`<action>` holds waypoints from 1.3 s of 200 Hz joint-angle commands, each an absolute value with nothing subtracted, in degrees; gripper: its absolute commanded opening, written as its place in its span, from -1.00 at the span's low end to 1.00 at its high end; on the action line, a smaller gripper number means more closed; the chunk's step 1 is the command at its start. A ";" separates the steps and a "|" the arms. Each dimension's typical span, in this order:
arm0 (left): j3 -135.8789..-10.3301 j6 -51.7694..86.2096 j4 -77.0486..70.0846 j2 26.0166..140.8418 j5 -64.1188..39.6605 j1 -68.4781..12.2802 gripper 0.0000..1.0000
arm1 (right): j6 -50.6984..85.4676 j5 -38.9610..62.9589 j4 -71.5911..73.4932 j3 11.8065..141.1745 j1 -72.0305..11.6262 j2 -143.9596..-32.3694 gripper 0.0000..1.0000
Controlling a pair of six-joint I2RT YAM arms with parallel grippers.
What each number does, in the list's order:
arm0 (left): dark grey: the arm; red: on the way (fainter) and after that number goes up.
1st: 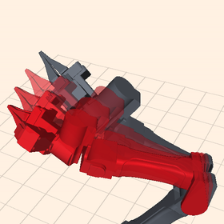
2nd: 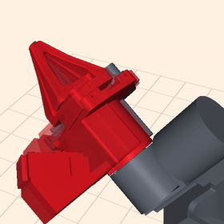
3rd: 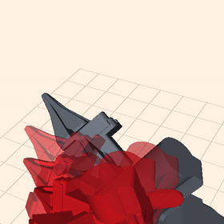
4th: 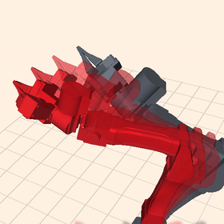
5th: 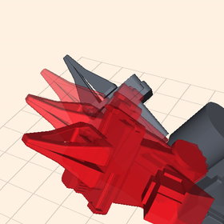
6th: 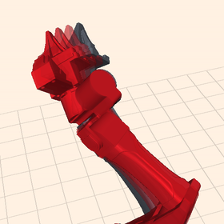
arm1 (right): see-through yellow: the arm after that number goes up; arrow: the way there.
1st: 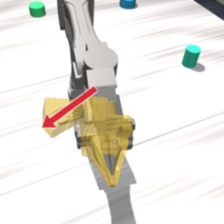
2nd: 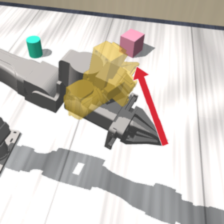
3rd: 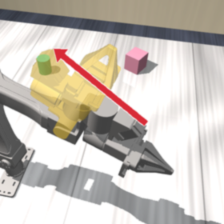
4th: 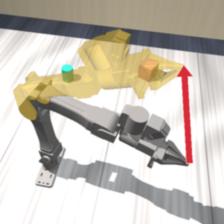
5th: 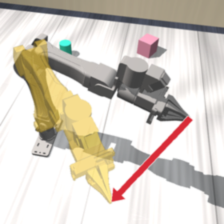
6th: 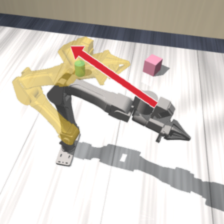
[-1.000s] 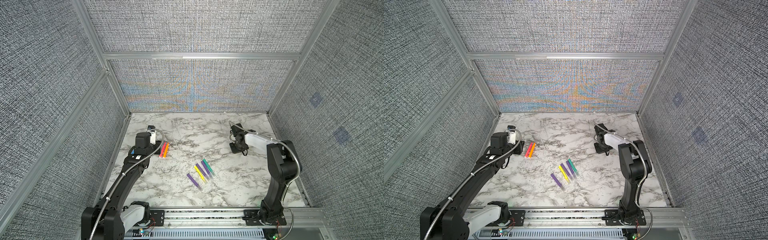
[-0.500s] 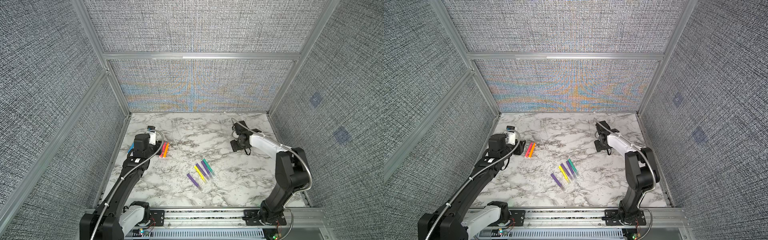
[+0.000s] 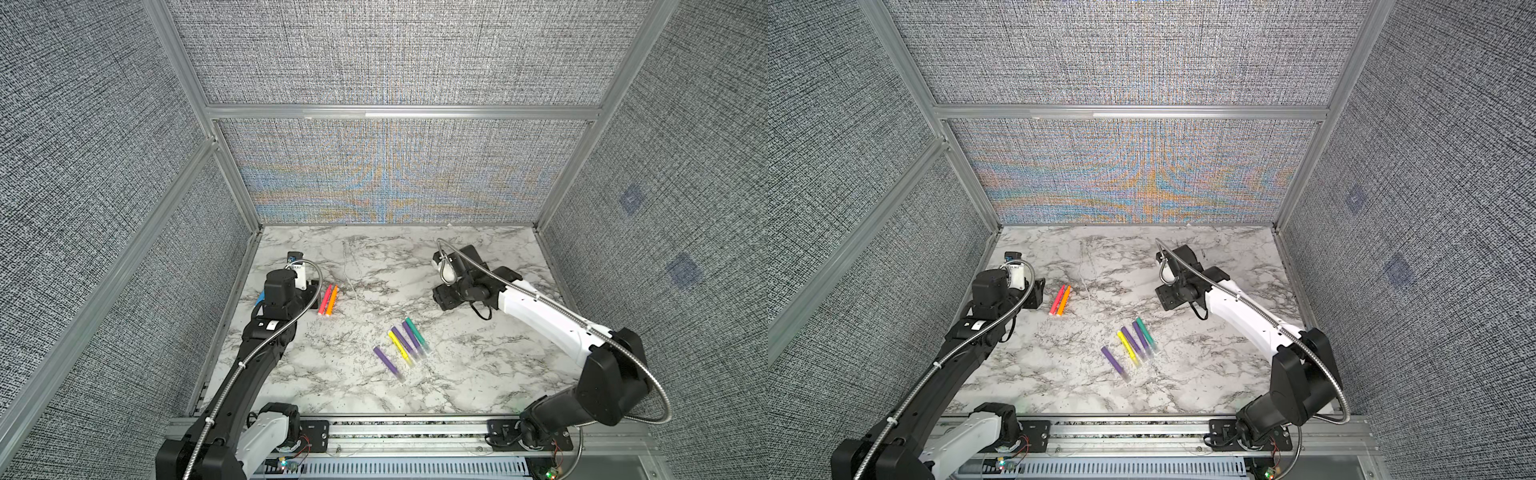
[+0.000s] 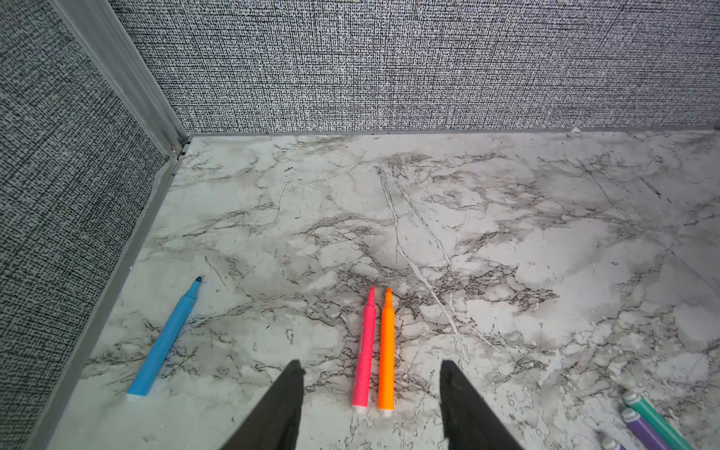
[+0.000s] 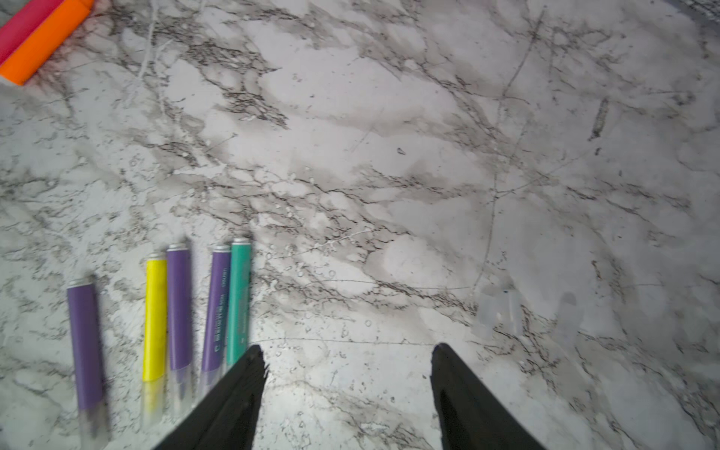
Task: Remove pen caps from pens
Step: Pick up the pen from the center of the table.
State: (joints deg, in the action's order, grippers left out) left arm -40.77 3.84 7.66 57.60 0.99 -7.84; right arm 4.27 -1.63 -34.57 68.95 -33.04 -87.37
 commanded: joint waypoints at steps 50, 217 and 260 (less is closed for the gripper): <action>-39.49 5.37 4.31 55.55 -0.57 -7.82 0.15 | 6.76 5.92 -28.65 65.11 -41.22 -92.86 0.28; -39.02 5.13 3.89 54.93 -0.70 -7.82 0.18 | 8.53 -5.23 -28.86 65.98 -44.75 -105.89 -0.33; -38.80 5.11 3.52 54.98 -1.18 -7.78 0.19 | 8.44 -7.17 -28.83 65.74 -44.59 -108.28 -0.59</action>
